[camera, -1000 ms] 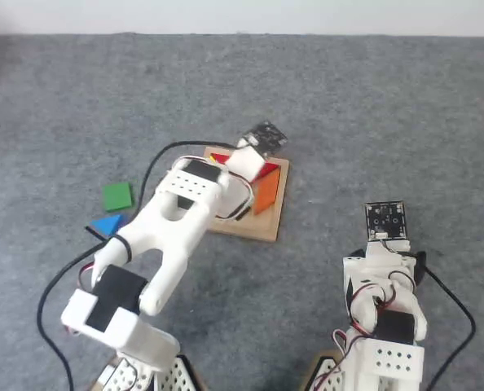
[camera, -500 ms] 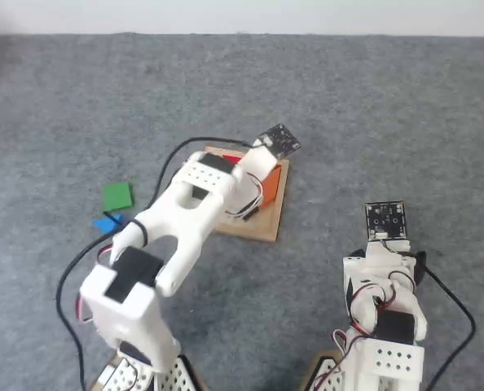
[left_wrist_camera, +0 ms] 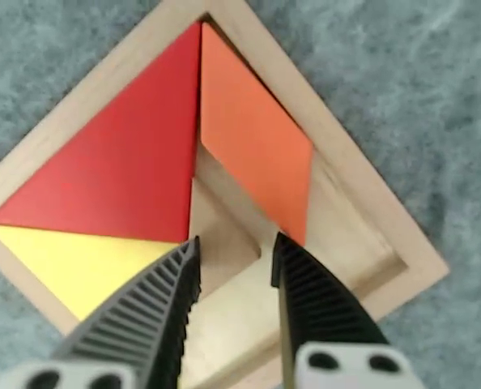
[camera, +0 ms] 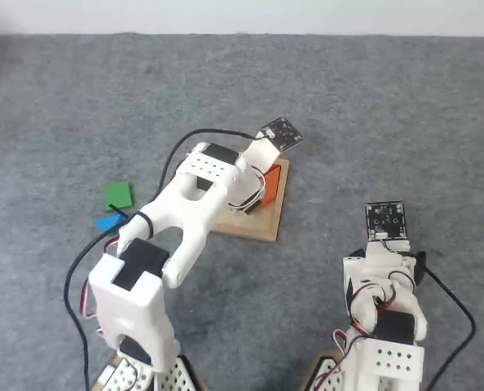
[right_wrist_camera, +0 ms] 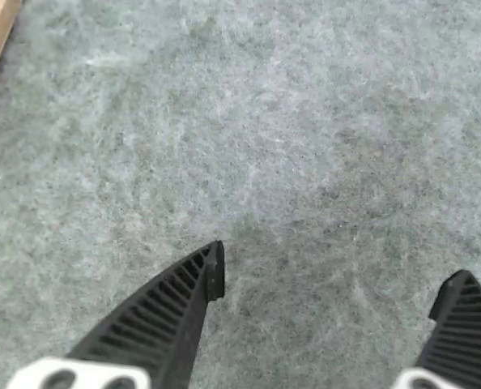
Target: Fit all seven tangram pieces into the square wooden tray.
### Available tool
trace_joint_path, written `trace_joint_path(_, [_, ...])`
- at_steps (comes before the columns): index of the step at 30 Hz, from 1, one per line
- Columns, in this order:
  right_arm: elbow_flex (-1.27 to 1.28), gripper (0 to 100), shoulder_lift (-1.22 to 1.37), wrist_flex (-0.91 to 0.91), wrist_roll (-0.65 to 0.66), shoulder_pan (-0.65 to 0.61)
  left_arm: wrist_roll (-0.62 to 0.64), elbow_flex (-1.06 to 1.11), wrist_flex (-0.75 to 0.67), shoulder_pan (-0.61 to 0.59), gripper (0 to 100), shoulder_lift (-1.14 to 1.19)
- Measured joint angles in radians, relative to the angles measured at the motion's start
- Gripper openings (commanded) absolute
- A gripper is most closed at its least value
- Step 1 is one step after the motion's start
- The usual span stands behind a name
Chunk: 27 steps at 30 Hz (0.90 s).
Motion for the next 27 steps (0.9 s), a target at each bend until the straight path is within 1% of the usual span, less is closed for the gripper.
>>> trace_joint_path(3, [0.0, 40.2, 0.0, 0.0, 0.0, 0.0, 0.012, 0.0, -0.005, 0.0, 13, 0.0])
trace_joint_path(7, [0.0, 40.2, 0.0, 0.0, 0.0, 0.0, 0.026, 0.034, -0.06, -0.012, 14, -0.011])
trace_joint_path(11, [0.0, 40.2, 0.0, 0.0, 0.0, 0.0, 0.025, 0.04, -0.068, -0.012, 18, -0.015])
trace_joint_path(13, [0.0, 40.2, 0.0, 0.0, 0.0, 0.0, 0.023, 0.04, -0.068, -0.014, 16, -0.015])
trace_joint_path(17, [0.0, 40.2, 0.0, 0.0, 0.0, 0.0, -0.015, 0.041, -0.044, -0.015, 11, -0.018])
trace_joint_path(27, [0.0, 40.2, 0.0, 0.0, 0.0, 0.0, -0.034, 0.049, 0.015, -0.008, 11, -0.026])
